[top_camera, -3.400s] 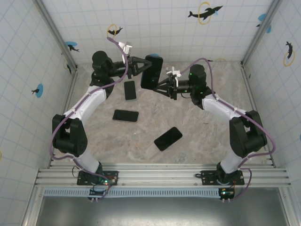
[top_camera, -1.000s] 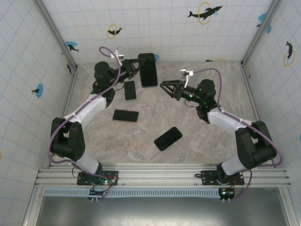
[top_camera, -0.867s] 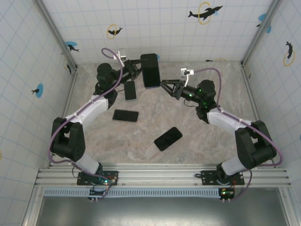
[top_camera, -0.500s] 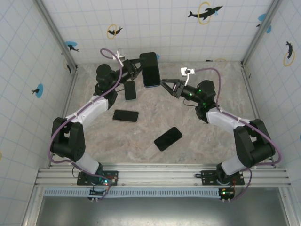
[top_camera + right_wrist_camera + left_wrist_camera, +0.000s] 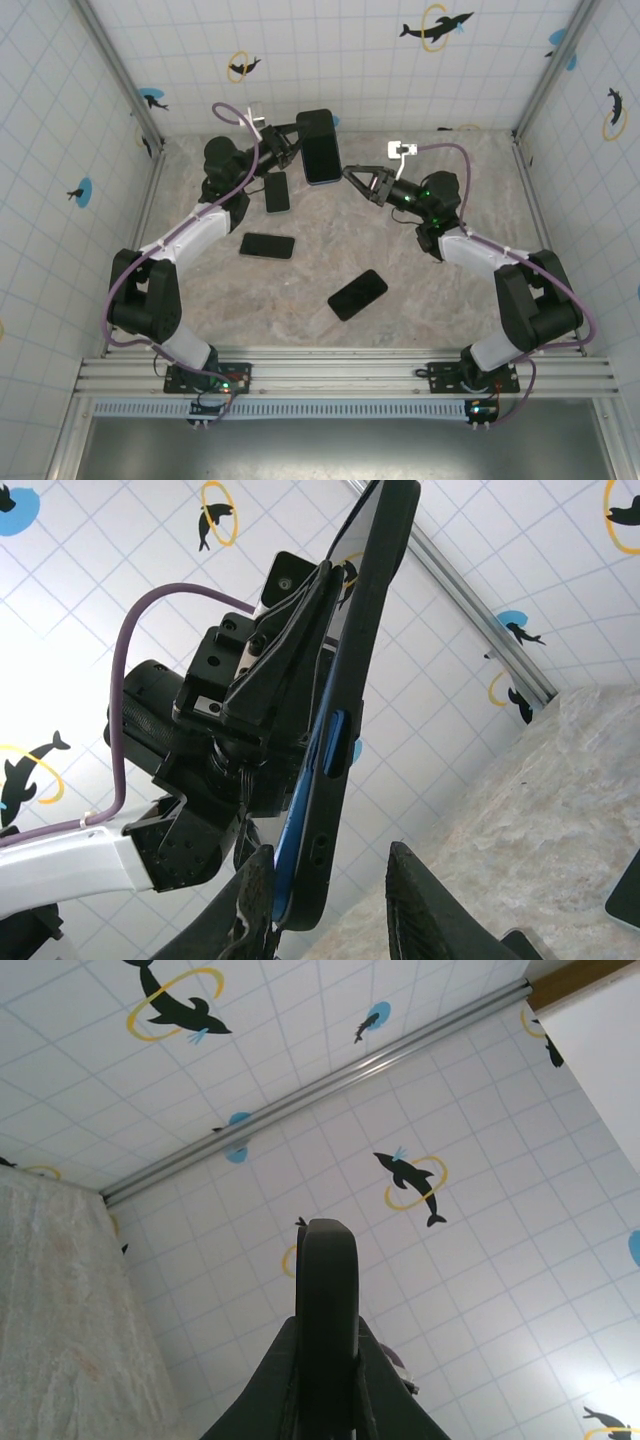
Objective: Take the phone out of the phone case
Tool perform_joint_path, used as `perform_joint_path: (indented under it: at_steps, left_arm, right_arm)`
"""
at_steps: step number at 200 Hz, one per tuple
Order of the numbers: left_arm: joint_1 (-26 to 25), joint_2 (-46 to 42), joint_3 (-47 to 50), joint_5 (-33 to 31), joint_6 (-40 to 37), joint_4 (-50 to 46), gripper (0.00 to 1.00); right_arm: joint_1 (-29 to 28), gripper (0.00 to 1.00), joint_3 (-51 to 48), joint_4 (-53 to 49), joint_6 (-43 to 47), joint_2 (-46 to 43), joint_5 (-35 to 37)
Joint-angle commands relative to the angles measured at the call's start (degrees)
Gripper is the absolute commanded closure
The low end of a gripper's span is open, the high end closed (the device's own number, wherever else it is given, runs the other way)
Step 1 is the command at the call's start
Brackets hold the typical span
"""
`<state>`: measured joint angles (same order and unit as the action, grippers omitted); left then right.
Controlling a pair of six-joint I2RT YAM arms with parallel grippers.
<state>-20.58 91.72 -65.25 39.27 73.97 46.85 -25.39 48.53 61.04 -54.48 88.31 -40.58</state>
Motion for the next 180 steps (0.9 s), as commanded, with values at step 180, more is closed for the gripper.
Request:
perform_joint_path:
  at_steps: [180]
  left_arm:
    - [-3.4, 0.1, 3.22, -7.58, 4.12, 4.21, 1.0]
  right_arm:
    - [-4.7, 0.76, 4.78, 8.6, -18.72, 5.82, 7.0]
